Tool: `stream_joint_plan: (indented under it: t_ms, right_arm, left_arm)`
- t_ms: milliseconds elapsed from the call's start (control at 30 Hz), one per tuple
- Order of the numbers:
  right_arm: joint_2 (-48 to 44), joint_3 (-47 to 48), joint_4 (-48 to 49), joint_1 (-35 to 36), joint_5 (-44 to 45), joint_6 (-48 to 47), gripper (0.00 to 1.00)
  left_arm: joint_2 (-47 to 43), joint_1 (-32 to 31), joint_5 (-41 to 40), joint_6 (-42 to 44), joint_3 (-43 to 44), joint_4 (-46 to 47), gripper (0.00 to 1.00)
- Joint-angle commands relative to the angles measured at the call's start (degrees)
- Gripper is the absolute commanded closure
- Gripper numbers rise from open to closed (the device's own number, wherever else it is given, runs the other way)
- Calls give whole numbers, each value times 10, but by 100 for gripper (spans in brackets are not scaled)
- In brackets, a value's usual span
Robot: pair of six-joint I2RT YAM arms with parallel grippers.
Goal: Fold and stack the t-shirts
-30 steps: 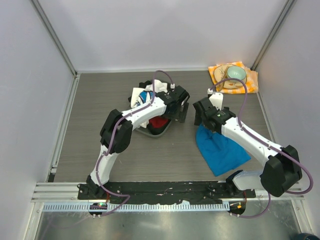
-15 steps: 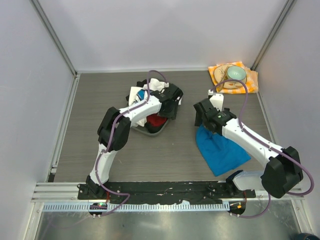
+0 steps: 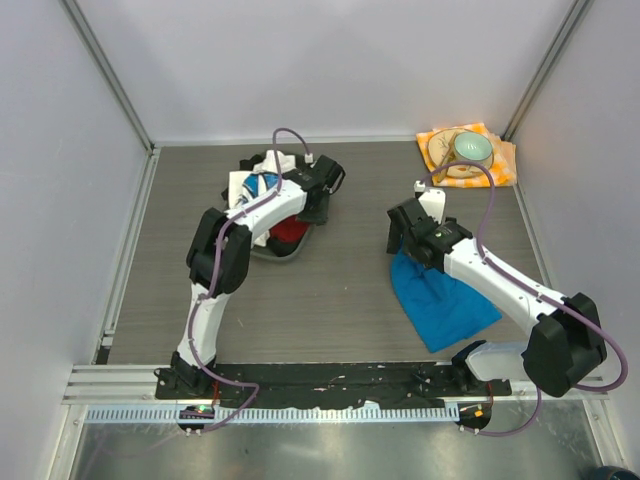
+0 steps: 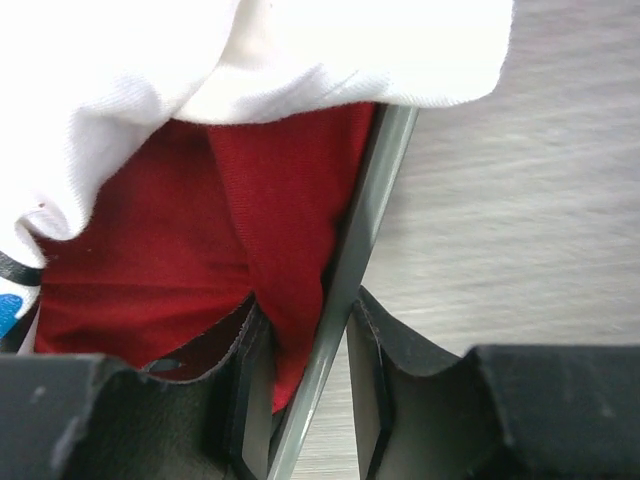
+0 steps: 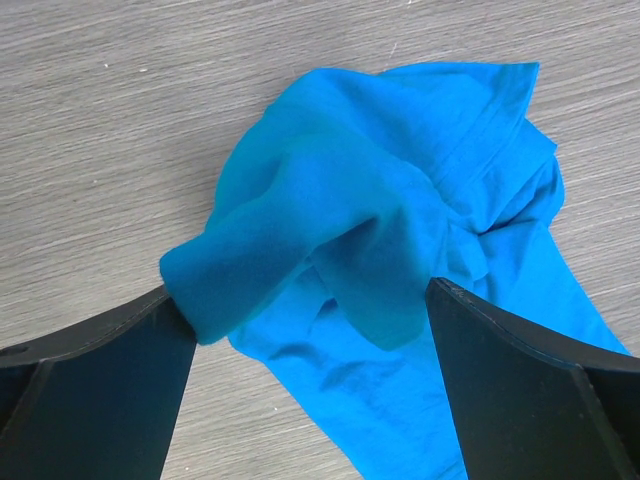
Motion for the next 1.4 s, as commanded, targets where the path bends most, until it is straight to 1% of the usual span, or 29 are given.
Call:
stream_joint_plan:
  t_ms: [0,267,400,467,600,700,800,900,1000,1067,1133,1367]
  right_arm:
    - [-16,7,33,-1,-14,7,3]
    - [-16,14,51,0,-62,9,3]
    - [-23,20,56,2,-80,9,4]
    - [-24,25,54,6,-87,6,4]
    - [-30,35,42,12,-86,-1,4]
    - [-39,32,38,12,-84,-6,4]
    - [-43,23,37,13,-91,-6,4]
    - [-46,20,38,16,-111,-1,4]
    - [-47,17,39,20,-110,-3,4]
    - [-48,18,38,20,-107,-7,4]
    - [-48,18,35,20,-109,-8,4]
    - [-45,15,35,24,-112,-6,4]
  left_arm:
    - [10,56,-83,27,44,-76,100]
    - [32,119,-92,92,97,-89,100]
    - [60,145,-86,123,114,-74,100]
    - [78,164,-82,138,137,-74,100]
    - [118,192,-61,169,174,-74,100]
    - [128,211,-55,201,187,-62,100]
    - [140,231,-35,216,196,-59,100]
    - [143,250,-6,236,196,-49,100]
    - [147,263,23,254,203,-45,100]
    - [159,277,45,254,223,-46,100]
    - [169,289,49,254,247,-56,100]
    - [197,331,81,243,292,-62,100]
